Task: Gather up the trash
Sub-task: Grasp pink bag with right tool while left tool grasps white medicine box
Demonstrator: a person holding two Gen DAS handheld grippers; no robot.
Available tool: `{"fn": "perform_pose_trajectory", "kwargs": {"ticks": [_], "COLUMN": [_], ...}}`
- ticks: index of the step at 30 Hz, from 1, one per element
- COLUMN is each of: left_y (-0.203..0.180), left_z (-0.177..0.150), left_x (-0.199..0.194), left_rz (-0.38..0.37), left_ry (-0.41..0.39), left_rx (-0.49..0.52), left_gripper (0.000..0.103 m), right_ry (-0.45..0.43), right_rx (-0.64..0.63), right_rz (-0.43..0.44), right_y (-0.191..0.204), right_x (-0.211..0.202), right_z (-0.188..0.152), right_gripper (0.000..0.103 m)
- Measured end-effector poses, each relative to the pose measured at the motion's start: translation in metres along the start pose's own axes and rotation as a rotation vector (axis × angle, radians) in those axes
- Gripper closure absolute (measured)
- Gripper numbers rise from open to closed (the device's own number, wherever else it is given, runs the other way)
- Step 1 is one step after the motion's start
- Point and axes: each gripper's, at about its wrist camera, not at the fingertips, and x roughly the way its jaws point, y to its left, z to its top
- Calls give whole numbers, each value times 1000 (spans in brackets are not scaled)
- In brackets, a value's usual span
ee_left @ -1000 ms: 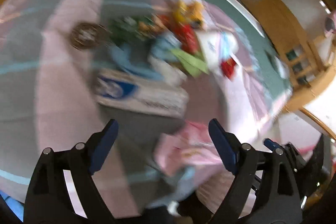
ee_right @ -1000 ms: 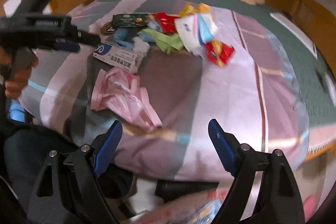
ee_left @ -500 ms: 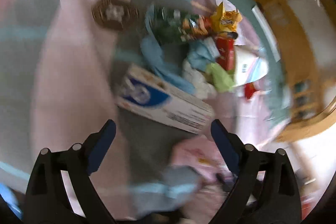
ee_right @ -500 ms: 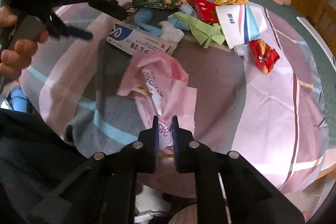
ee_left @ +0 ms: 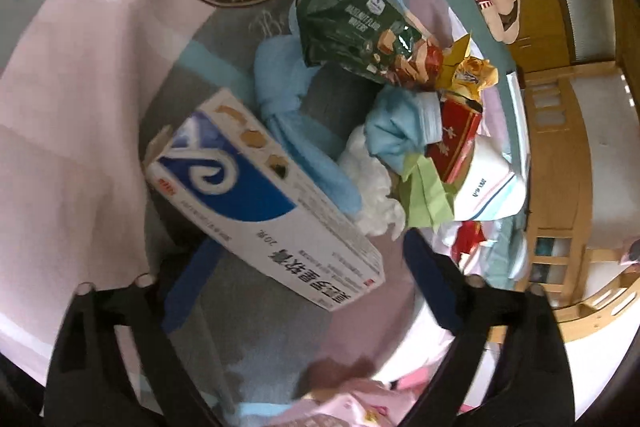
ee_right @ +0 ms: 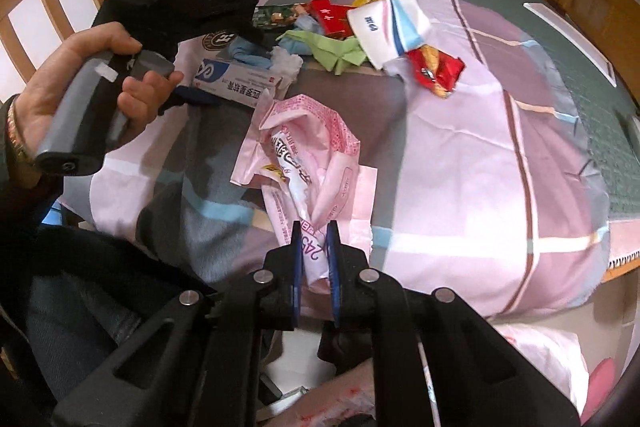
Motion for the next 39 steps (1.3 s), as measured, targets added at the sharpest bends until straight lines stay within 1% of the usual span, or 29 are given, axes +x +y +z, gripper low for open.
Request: {"fn": "perform_pose_trajectory", "kwargs": {"ticks": [1,2,3,6,8,9,11,13,14,15,16,18,20,21,22,23,24,25,26,27,28,29,30,32,37,39], "left_y": [0,1,2,10,15,18,19,17,17,16,14,8,3,2,3,4,5,5,4,2,0,-1,-3,-6,-8,-9], "left_z": [0,0,-1,-2,-6,-10,-18,-24,-28,-33,-36,-46,-51,-53,-54,-55,-58,-62,-65,-67,-69,-69,-70,-70,-72,-72], "left_x": [0,1,1,-5,-14,-22,-40,-57,-66,-76,-82,-96,-96,-91,-88,-85,-83,-82,-78,-77,-74,-71,-65,-55,-25,-21], "left_rz": [11,20,16,0,11,14,-1,0,6,16,25,61,103,98,72,59,59,64,66,75,88,102,124,141,206,225], "left_ry": [1,4,2,-5,-21,-36,-91,-142,-172,-202,-219,-266,-275,-239,-208,-195,-186,-191,-196,-197,-193,-188,-180,-166,-93,-85], "left_rx": [14,29,42,50,64,79,106,135,150,179,197,249,284,294,280,270,268,273,276,279,279,281,290,306,356,369], "left_gripper": [35,38,39,46,50,51,53,61,66,87,89,89,89,89,89,88,81,70,63,47,34,32,32,30,30,30], "right_ry": [-7,-13,-21,-37,-51,-57,-72,-79,-86,-90,-99,-109,-115,-113,-109,-108,-107,-108,-109,-109,-109,-108,-107,-106,-97,-92], "right_rx": [6,8,11,16,19,20,23,26,28,30,31,29,31,33,37,40,43,44,44,46,53,60,69,77,88,97], "right_rz": [2,2,2,1,4,6,9,10,8,7,9,14,22,25,26,28,33,32,28,22,17,15,15,13,0,-8], "right_y": [-2,-2,-3,-5,-4,-4,-3,-3,-2,-3,-2,0,1,1,1,1,1,1,1,0,-1,-2,-3,-4,-8,-11], "right_x": [-3,-5,-8,-15,-20,-22,-26,-28,-30,-32,-34,-37,-38,-37,-37,-36,-37,-37,-37,-38,-37,-37,-37,-37,-35,-33], "right_z": [-1,-2,-2,-3,-5,-5,-6,-5,-6,-5,-5,-5,-5,-6,-6,-5,-6,-6,-6,-6,-6,-6,-6,-8,-10,-10], "right_gripper": [91,91,91,91,91,91,91,91,91,91,91,91,91,91,91,91,91,91,91,91,91,91,91,91,91,91]}}
